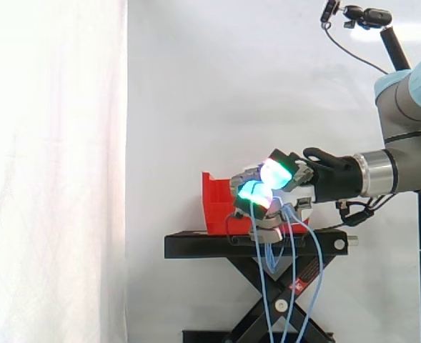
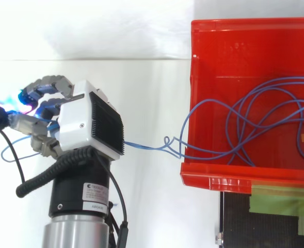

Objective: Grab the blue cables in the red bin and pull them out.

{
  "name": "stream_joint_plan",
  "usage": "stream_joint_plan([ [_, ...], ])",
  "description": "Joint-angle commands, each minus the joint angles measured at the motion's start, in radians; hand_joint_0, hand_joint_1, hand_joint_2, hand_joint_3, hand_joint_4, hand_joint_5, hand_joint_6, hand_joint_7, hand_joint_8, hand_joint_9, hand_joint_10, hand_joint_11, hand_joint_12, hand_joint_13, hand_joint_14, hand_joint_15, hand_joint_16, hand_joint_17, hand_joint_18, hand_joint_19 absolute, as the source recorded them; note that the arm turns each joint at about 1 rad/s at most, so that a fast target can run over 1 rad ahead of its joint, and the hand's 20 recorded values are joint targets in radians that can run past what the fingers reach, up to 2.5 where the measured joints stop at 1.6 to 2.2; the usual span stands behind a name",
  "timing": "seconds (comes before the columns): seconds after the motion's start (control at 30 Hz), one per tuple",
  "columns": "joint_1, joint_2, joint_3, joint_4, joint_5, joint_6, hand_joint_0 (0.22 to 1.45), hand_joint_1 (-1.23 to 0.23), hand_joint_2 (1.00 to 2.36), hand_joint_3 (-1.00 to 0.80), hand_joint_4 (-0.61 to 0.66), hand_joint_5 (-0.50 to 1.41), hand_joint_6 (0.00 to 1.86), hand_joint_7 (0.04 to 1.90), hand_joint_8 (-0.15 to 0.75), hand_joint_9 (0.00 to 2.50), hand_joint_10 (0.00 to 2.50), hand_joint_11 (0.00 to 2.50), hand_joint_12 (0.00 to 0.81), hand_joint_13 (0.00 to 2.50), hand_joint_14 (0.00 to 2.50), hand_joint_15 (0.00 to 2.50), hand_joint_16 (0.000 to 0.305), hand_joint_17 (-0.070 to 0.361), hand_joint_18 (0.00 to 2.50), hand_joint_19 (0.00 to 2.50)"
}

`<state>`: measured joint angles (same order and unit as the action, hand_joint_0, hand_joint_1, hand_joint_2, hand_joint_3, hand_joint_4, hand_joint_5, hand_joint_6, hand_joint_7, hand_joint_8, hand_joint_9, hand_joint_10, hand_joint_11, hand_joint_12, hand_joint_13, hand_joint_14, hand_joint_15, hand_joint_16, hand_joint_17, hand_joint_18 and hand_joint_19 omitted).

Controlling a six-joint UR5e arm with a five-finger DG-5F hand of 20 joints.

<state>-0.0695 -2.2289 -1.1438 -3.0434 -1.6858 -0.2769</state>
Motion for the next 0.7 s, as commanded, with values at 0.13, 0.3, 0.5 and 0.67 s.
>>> stream_joint_plan([
  [0.13, 0.001, 0.0, 0.001, 0.0, 0.0, 0.002, 0.93, -0.9, 1.0, -1.0, -0.01, 0.8, 1.22, 0.53, 0.168, 1.36, 0.0, 1.8, 0.279, 1.25, 0.84, 1.59, 0.042, 0.095, 1.03, 1.18],
  [0.3, 0.001, 0.0, -0.001, 0.0, 0.0, 0.0, 0.92, -0.9, 1.0, -1.0, -0.02, 0.8, 1.22, 0.52, 0.171, 1.36, 0.0, 1.78, 0.282, 1.25, 0.83, 1.59, 0.042, 0.095, 1.03, 1.19],
  [0.5, -0.001, 0.0, 0.001, 0.0, 0.0, 0.0, 0.92, -0.9, 1.0, -1.0, -0.02, 0.8, 1.22, 0.52, 0.164, 1.36, 0.0, 1.8, 0.278, 1.25, 0.83, 1.59, 0.042, 0.093, 1.03, 1.19],
  [0.67, -0.001, 0.0, -0.001, 0.0, 0.0, 0.0, 0.92, -0.9, 1.0, -1.0, -0.02, 0.8, 1.22, 0.52, 0.171, 1.36, 0.0, 1.79, 0.281, 1.25, 0.83, 1.6, 0.042, 0.094, 1.03, 1.18],
])
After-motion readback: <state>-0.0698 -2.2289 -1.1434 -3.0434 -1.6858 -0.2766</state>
